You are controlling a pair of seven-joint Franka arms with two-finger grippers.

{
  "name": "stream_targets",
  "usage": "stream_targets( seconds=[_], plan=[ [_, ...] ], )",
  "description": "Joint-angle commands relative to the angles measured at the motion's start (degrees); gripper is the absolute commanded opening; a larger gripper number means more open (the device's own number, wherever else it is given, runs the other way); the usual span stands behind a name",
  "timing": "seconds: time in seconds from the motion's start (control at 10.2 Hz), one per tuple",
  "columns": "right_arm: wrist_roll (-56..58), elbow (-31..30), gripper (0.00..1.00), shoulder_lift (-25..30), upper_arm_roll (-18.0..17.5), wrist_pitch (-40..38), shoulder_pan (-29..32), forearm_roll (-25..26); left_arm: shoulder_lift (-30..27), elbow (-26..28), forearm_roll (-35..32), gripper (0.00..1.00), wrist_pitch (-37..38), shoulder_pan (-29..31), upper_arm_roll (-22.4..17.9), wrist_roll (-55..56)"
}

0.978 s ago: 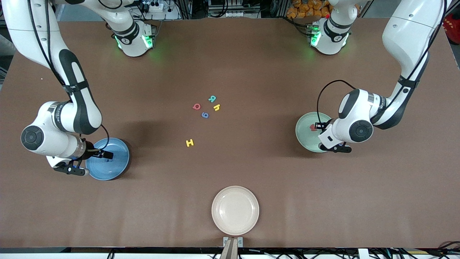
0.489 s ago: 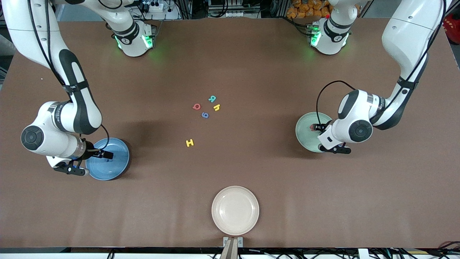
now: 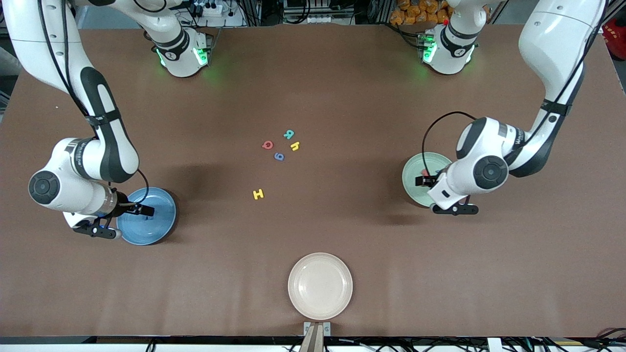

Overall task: Sort uppercase to blue plate, lowercase to green plate
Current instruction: 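Open the left gripper to drop the blue e on the green plate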

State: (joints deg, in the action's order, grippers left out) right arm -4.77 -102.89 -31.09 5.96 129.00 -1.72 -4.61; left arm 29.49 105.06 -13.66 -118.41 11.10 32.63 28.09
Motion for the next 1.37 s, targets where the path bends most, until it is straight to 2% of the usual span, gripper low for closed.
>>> stream_targets(
  seconds=[0.0,0.1,0.29,1.27],
  plan=[
    [-0.51,0.05,1.0,0.24,-0.25,-0.5,0.05,0.3,-0.66,-3.96,1.0,1.0,0.46,-3.09,2.25,9.48],
    [-0.51,0.05,1.0,0.24,-0.25,-0.5,0.14,0.3,-0.14,-6.24,0.91,1.0,0.11,-3.27,3.66,12.74],
    [-0.42,0.05,1.0,0.24,-0.25,-0.5,0.05,0.3,1.01,-10.3,5.19,1.0,-0.07,-5.9,3.85,14.79],
    [-1.55,0.58,1.0,0.24,-0.25,-0.42,-0.73,0.04,2.32,-10.49,5.84,1.0,-0.33,-7.23,3.76,14.97]
  ],
)
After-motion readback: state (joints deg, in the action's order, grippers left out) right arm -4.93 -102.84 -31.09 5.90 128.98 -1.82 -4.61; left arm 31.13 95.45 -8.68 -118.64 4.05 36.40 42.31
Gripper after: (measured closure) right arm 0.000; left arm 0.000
